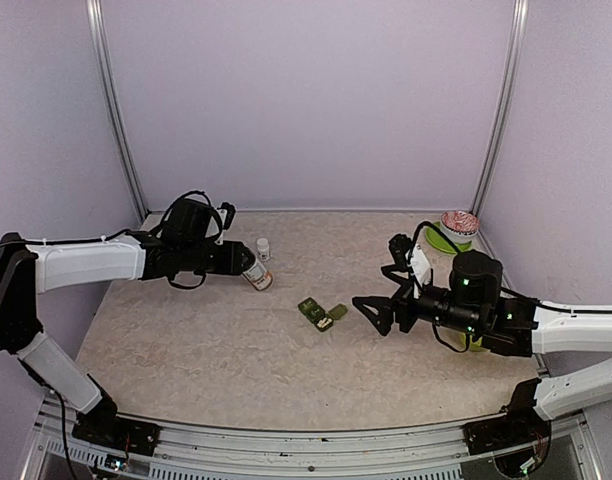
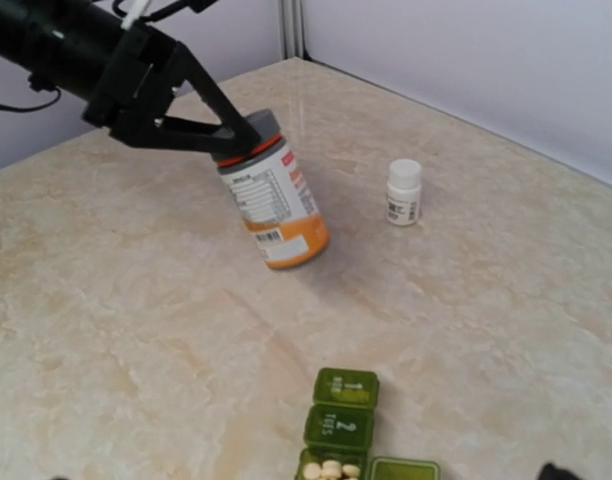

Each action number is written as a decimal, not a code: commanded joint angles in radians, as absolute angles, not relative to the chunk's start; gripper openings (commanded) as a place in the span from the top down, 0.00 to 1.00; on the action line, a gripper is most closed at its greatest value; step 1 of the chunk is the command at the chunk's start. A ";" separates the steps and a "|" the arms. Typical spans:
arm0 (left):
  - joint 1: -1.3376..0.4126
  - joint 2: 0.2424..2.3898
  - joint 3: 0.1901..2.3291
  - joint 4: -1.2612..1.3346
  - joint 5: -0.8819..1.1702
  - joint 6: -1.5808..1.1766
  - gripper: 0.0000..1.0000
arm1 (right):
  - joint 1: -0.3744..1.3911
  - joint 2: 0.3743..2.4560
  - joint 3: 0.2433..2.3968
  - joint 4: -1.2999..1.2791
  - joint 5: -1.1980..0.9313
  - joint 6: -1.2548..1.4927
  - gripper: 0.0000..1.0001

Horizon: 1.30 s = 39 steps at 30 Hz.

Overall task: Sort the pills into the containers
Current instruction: Place the pill bottle at the center of the board.

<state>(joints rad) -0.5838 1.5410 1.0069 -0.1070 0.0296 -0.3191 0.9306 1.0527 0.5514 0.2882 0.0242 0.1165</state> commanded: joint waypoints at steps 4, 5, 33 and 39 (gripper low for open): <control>-0.520 1.571 1.034 -0.089 -0.154 -0.299 0.90 | 0.923 1.026 0.535 0.277 0.054 0.101 0.00; -0.518 1.581 1.044 -0.092 -0.180 -0.295 0.90 | 0.923 1.025 0.534 0.274 0.054 0.101 0.00; -0.461 1.835 1.285 -0.181 -0.369 -0.186 0.83 | 0.922 1.013 0.508 0.277 0.055 0.119 0.00; -0.456 1.854 1.306 -0.178 -0.359 -0.186 0.75 | 0.922 1.017 0.506 0.278 0.056 0.123 0.00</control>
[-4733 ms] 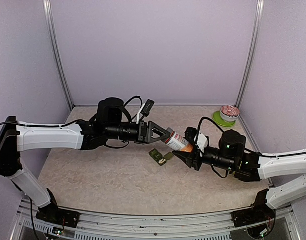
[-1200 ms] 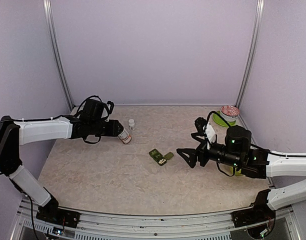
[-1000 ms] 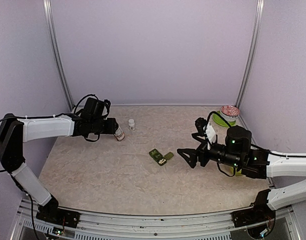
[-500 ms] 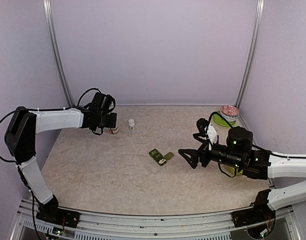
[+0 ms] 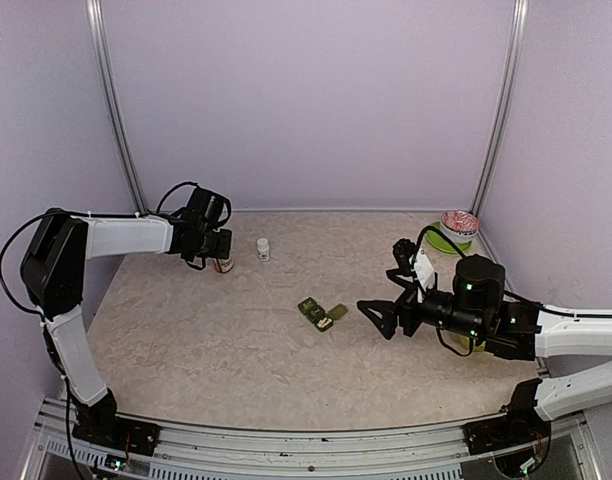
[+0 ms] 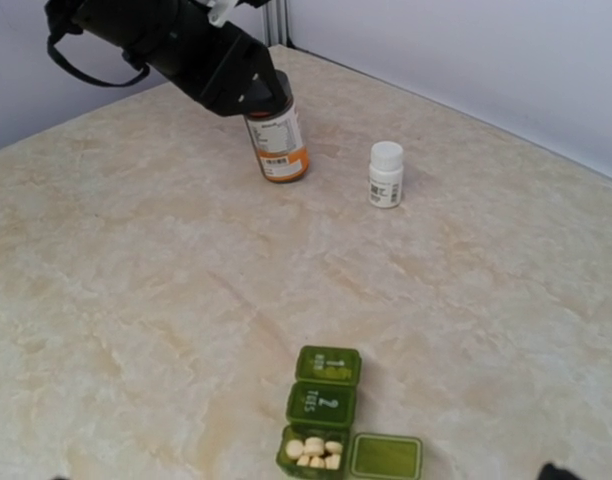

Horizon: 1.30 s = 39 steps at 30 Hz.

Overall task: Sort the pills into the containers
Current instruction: Place the pill bottle at the center of the board.

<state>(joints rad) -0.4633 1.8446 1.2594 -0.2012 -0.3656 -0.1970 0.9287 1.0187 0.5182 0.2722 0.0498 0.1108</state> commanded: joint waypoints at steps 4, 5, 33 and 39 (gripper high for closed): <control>-0.451 1.853 1.306 -0.172 -0.360 -0.189 0.60 | 0.922 1.024 0.506 0.279 0.057 0.128 0.00; -0.450 1.852 1.305 -0.168 -0.358 -0.189 0.59 | 0.922 1.027 0.507 0.278 0.059 0.131 0.00; -0.453 1.737 1.250 -0.123 -0.341 -0.217 0.01 | 0.868 1.112 0.487 0.352 -0.062 0.276 0.00; -0.521 1.685 1.201 -0.097 -0.314 -0.207 0.01 | 0.846 1.173 0.495 0.380 -0.152 0.285 0.00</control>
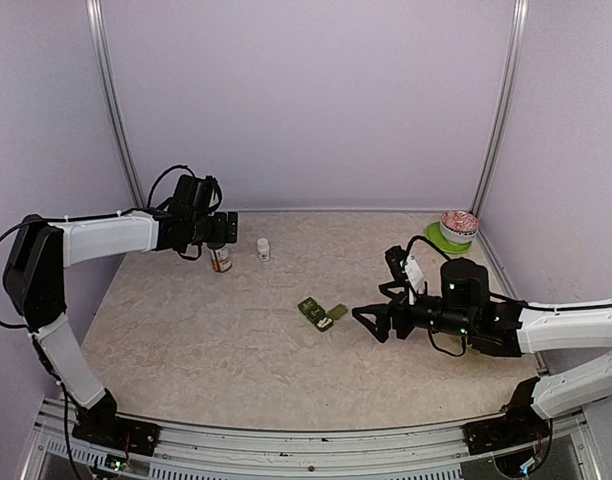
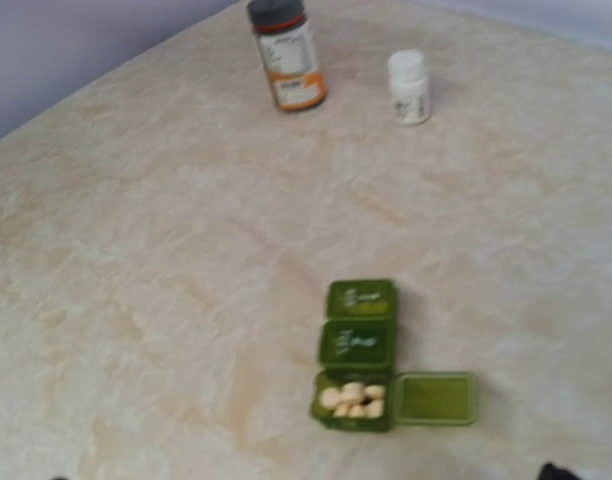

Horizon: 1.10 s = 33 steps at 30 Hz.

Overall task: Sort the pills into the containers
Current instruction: Place the pill bottle at the center of the board, then close the lid of the pill container on the pill container.

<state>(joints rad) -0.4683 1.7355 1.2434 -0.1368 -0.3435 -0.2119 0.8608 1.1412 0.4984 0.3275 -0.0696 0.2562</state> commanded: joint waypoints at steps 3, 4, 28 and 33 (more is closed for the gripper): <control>-0.568 1.672 1.180 -0.083 -0.277 -0.202 0.01 | 0.843 1.196 0.508 0.390 -0.168 0.306 0.00; -0.580 1.672 1.171 -0.078 -0.246 -0.200 0.01 | 0.840 1.203 0.514 0.389 -0.172 0.313 0.00; -0.672 1.948 1.144 0.177 0.388 -0.144 0.06 | 0.741 1.430 0.604 0.407 -0.275 0.509 0.02; -0.673 1.991 1.149 0.209 0.455 -0.141 0.13 | 0.732 1.496 0.624 0.445 -0.306 0.538 0.03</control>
<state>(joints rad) -0.6697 1.9591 1.1194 0.1520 0.3706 -0.1532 0.7448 1.4540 0.5861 0.3962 -0.2722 0.5007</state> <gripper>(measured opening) 0.895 0.979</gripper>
